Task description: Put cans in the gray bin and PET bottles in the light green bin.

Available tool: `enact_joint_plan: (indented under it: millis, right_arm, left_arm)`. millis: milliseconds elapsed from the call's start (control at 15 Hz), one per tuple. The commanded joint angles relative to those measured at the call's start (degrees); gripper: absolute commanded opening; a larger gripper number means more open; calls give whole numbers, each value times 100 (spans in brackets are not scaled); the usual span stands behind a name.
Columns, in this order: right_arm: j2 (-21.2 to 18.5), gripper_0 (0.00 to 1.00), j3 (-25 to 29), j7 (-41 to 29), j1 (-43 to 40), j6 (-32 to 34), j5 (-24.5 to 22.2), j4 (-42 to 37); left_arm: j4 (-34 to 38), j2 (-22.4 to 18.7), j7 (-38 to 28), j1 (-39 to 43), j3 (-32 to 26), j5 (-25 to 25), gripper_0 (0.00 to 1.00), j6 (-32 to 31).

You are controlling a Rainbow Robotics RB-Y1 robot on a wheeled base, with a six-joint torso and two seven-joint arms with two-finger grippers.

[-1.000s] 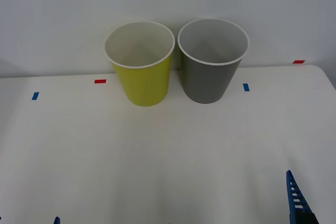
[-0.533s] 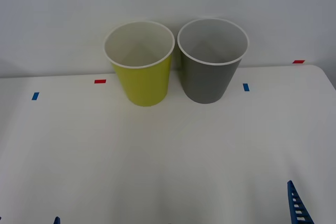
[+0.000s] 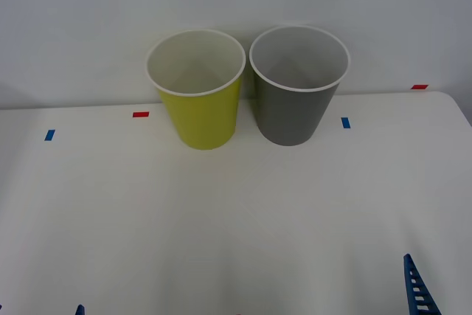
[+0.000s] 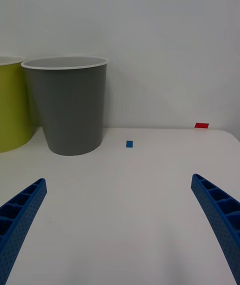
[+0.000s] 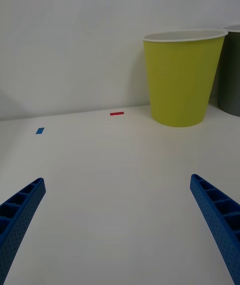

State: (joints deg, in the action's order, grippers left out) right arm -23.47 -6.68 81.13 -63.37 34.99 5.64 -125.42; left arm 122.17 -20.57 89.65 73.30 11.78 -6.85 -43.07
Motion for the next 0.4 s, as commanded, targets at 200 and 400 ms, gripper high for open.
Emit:
enact_joint_plan:
  millis: [200, 400]
  right_arm:
    - [0, 100, 0, -1, 0, -1, -1, 0]
    - [0, 100, 0, -1, 0, -1, -1, 0]
  left_arm:
    - [0, 0, 0, 0, 0, 0, 100, 0]
    - [0, 0, 0, 0, 0, 0, 100, 0]
